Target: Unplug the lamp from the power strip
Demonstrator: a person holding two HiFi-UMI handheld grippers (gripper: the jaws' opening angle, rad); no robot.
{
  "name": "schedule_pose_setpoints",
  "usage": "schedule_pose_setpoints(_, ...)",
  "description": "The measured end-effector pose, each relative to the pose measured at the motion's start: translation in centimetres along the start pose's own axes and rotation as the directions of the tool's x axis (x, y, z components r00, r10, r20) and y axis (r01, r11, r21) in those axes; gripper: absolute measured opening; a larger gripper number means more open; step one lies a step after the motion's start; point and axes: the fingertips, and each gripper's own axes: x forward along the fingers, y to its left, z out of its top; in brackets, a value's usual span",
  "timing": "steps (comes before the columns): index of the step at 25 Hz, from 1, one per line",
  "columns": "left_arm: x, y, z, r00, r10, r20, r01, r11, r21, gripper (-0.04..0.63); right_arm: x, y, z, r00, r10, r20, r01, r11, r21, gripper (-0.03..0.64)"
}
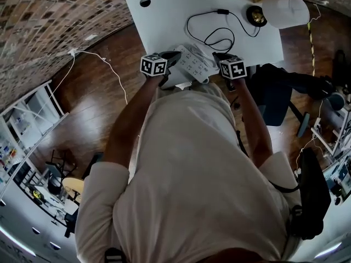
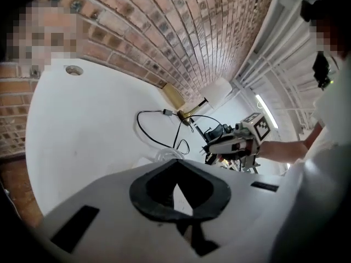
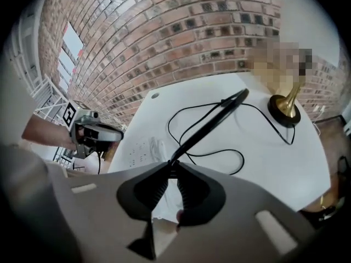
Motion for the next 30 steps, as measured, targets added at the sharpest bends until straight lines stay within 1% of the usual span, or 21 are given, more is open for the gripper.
schedule_pose_setpoints(3, -1.6, -1.4, 1.0, 0.996, 0.009, 0.093, -0.002, 0.997, -0.072, 0.000, 0.4, -1.6, 0.0, 0.999, -0.013, -0.032, 0.013, 1.000, -0.002, 0.051)
schedule_pose_setpoints(5, -3.0, -2.3, 1.7, 0.984, 0.024, 0.176, -0.003, 0.993, -0.116, 0.000, 0.9, -2.6, -0.3, 0.998, -0.010, -0.057, 0.010, 1.000, 0.006, 0.051)
schedule_pose_setpoints(7, -4.2, -3.2, 2.2, 0.969, 0.043, 0.245, -0.008, 0.990, -0.144, 0.000, 1.6, -3.4, -0.6, 0.996, 0.003, -0.094, -0.001, 1.000, 0.016, 0.052)
schedule_pose_setpoints(10, -5.6, -4.0, 2.1, 0.950, 0.074, 0.303, -0.019, 0.984, -0.178, 0.000, 2.8, -4.1, -0.8, 0.990, 0.032, -0.138, -0.028, 0.999, 0.032, 0.052)
schedule_pose_setpoints(13, -6.6, -4.7, 1.8, 0.936, 0.098, 0.339, -0.030, 0.979, -0.202, 0.000, 3.4, -5.1, -1.1, 0.988, 0.037, -0.149, -0.029, 0.998, 0.061, 0.066)
schedule_pose_setpoints(15, -7.1, -5.0, 1.8, 0.922, 0.114, 0.369, -0.040, 0.979, -0.202, 0.000, 3.3, -5.8, -0.9, 0.991, 0.039, -0.129, -0.027, 0.995, 0.097, 0.102)
schedule_pose_setpoints(17, -7.7, -5.4, 2.0, 0.905, 0.124, 0.408, -0.045, 0.979, -0.199, 0.000, 2.8, -6.3, -0.5, 0.995, 0.039, -0.087, -0.027, 0.990, 0.135, 0.134)
schedule_pose_setpoints(19, -8.3, -5.9, 2.2, 0.887, 0.124, 0.444, -0.034, 0.978, -0.204, 0.000, 1.7, -6.8, 0.0, 1.000, 0.020, -0.021, -0.016, 0.986, 0.163, 0.138)
schedule_pose_setpoints(21, -8.5, -6.5, 2.6, 0.878, 0.104, 0.467, -0.006, 0.978, -0.206, 0.000, 0.2, -7.5, 0.9, 0.997, -0.005, 0.076, -0.010, 0.980, 0.198, 0.138)
schedule_pose_setpoints(23, -8.6, -7.0, 3.5, 0.877, 0.075, 0.474, 0.018, 0.982, -0.189, 0.000, -1.7, -8.3, 1.4, 0.985, -0.049, 0.165, 0.008, 0.971, 0.240, 0.131)
schedule_pose_setpoints(25, -9.0, -7.7, 4.6, 0.877, 0.044, 0.479, 0.035, 0.987, -0.155, 0.000, -3.4, -8.9, 1.1, 0.973, -0.114, 0.203, 0.055, 0.959, 0.277, 0.106)
schedule_pose_setpoints(27, -9.8, -7.9, 5.3, 0.876, 0.022, 0.482, 0.040, 0.992, -0.118, 0.000, -4.1, -8.4, 0.3, 0.968, -0.150, 0.201, 0.088, 0.954, 0.288, 0.092)
schedule_pose_setpoints(30, -10.9, -7.3, 5.0, 0.881, 0.022, 0.473, 0.020, 0.996, -0.084, 0.000, -3.6, -6.1, -0.5, 0.975, -0.142, 0.168, 0.101, 0.967, 0.234, 0.093)
